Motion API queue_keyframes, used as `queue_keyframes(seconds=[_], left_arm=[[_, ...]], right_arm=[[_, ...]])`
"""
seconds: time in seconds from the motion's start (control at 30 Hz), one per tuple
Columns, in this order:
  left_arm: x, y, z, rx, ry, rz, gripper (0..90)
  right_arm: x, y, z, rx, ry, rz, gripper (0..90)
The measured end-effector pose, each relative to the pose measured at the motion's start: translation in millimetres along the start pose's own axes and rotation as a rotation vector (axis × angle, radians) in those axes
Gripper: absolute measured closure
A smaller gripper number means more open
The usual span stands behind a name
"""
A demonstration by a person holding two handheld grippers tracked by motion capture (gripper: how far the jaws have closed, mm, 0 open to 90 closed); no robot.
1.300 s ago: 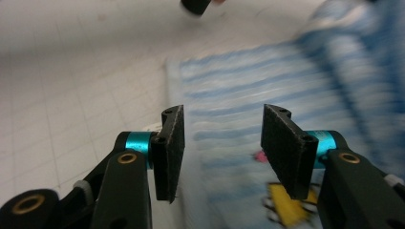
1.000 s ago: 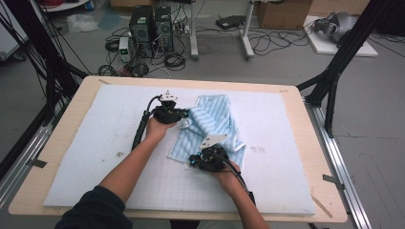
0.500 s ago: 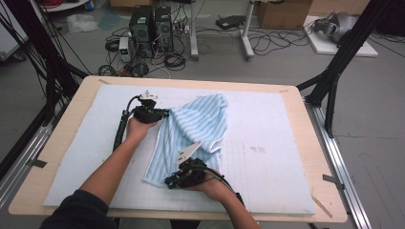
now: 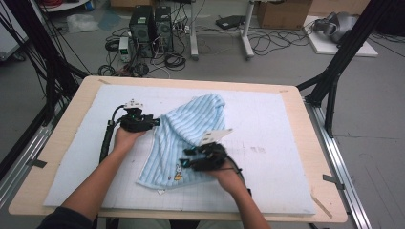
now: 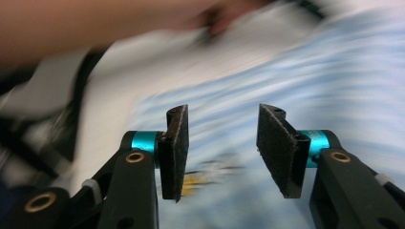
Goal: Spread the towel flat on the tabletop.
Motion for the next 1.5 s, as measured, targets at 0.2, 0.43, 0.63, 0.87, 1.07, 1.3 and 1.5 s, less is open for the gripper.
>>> queue_keyframes(seconds=[0.2,0.43,0.63,0.87,1.07,1.3,1.5], left_arm=[[-3.6,-14.3,2.6,-0.009,-0.011,0.007,43.1],[-12.2,-33.3,3.3,-0.062,-0.008,0.042,35.6],[-16.8,-49.4,5.2,-0.109,0.001,0.082,29.4],[-23.1,-55.8,8.8,-0.139,-0.008,0.161,21.7],[-26.9,-56.5,10.3,-0.143,-0.003,0.163,21.8],[-26.3,-59.0,13.2,-0.136,-0.012,0.150,22.5],[-22.9,-61.1,15.2,-0.132,-0.013,0.136,23.4]], right_arm=[[-61.2,-42.4,-6.2,-0.048,0.022,0.400,52.2],[-96.2,-30.4,5.2,0.106,-0.001,0.584,46.5],[-112.7,-20.1,14.4,0.163,0.041,0.665,48.3],[-130.0,-17.2,4.5,0.179,0.033,0.651,84.4],[-161.1,-22.7,-12.4,0.136,-0.007,0.825,83.5],[-176.0,-32.5,-22.7,0.079,0.040,0.970,75.3],[-154.0,-40.6,-28.1,0.024,0.021,0.892,51.2]])
Point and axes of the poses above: each handheld gripper's, and its own axes: y roughly forward along the jaws, z roughly out of its underside, x roughly to its left, the point moved 2 cm from there along y, roughly forward along the jaws, and after that the axes turned 13 degrees about -x, right-handed, at the moved point
